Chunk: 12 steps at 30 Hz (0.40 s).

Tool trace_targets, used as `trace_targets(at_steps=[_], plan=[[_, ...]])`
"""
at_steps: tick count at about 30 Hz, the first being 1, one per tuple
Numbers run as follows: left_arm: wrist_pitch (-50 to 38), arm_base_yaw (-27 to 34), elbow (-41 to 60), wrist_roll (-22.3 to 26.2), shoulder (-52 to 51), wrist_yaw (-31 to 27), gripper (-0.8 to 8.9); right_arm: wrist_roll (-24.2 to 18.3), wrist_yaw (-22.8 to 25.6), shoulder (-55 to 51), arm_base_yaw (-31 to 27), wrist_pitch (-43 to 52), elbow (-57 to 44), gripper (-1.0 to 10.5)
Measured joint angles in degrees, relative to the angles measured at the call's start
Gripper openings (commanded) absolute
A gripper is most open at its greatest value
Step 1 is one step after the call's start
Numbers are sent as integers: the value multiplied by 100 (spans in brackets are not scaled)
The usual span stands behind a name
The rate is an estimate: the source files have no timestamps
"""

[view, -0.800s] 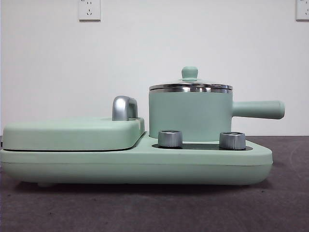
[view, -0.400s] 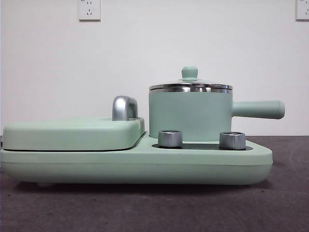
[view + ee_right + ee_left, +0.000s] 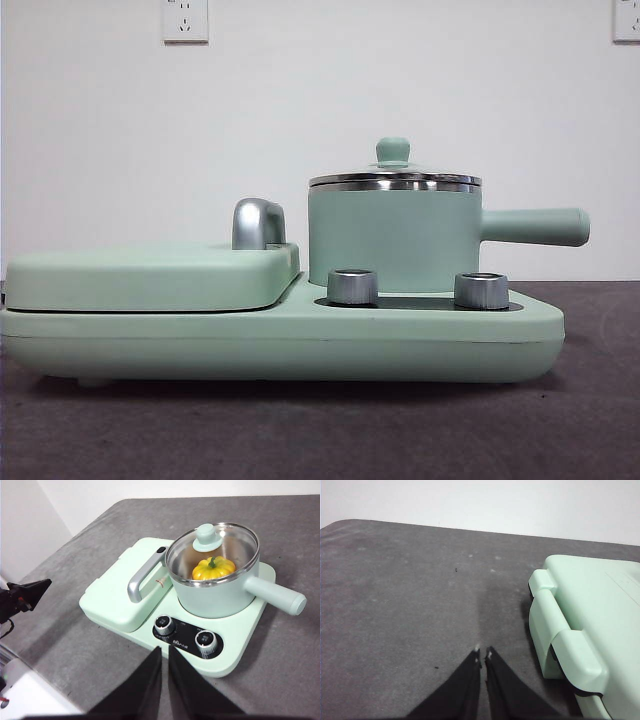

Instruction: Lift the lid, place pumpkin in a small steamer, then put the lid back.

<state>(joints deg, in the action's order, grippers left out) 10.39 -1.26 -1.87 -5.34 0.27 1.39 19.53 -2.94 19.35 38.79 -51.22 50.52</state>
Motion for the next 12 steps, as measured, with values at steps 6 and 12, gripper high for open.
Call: trace_targets(at_steps=[6,12], plan=[[0,0,0,0,0,0,22,0,-44,-76,-632,1069,-627,19],[0,0,0,0,0,0,22,-144,-22,-439,-1952,4089,-2645,19]])
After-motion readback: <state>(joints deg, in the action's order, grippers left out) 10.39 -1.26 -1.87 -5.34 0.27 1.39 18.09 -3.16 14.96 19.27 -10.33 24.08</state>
